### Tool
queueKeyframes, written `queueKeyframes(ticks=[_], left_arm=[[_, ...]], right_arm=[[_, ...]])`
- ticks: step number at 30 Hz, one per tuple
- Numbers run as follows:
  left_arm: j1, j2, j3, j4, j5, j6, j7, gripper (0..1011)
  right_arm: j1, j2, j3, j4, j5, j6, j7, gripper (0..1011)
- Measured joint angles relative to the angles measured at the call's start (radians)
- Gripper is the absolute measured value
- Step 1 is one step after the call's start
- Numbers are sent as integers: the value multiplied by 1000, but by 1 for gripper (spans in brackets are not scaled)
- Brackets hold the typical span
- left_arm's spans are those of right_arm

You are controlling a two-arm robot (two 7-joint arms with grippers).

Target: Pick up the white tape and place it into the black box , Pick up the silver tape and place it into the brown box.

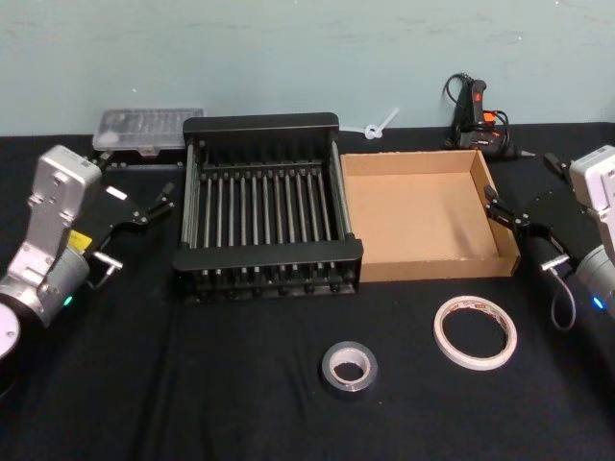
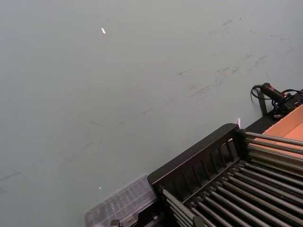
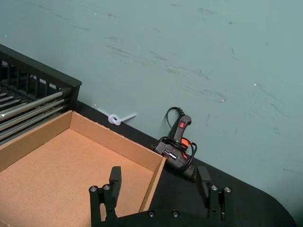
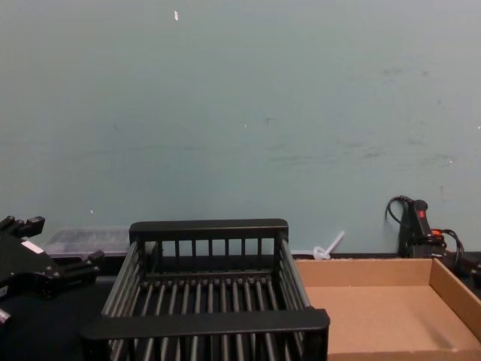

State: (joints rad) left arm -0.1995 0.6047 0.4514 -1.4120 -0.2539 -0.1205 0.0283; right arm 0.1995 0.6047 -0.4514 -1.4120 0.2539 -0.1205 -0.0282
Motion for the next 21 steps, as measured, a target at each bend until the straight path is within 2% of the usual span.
queueKeyframes(ticks=[21], left_arm=[[0,0,0,0,0,0,0,1001]], right_arm=[[0,0,0,0,0,0,0,1002]])
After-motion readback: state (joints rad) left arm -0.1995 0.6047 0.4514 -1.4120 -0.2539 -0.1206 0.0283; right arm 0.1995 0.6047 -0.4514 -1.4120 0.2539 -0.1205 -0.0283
